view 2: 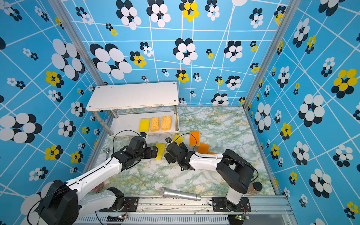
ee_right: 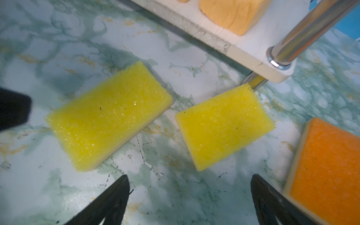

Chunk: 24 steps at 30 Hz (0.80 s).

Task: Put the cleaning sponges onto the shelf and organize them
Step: 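Position the open left gripper over the yellow sponge nearest the robot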

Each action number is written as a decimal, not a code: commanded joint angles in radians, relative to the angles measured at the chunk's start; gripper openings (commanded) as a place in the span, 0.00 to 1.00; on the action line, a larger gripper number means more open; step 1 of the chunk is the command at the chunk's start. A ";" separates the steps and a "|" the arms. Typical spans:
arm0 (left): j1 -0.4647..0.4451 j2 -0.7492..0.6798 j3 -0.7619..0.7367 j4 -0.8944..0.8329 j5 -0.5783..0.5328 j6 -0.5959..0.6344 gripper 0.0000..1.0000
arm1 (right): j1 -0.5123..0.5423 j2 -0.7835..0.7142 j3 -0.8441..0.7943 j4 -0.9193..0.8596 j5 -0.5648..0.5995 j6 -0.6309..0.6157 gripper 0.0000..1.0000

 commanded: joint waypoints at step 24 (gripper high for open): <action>-0.104 0.135 -0.085 0.148 0.001 0.096 0.99 | -0.107 -0.184 -0.116 -0.025 -0.035 0.066 0.99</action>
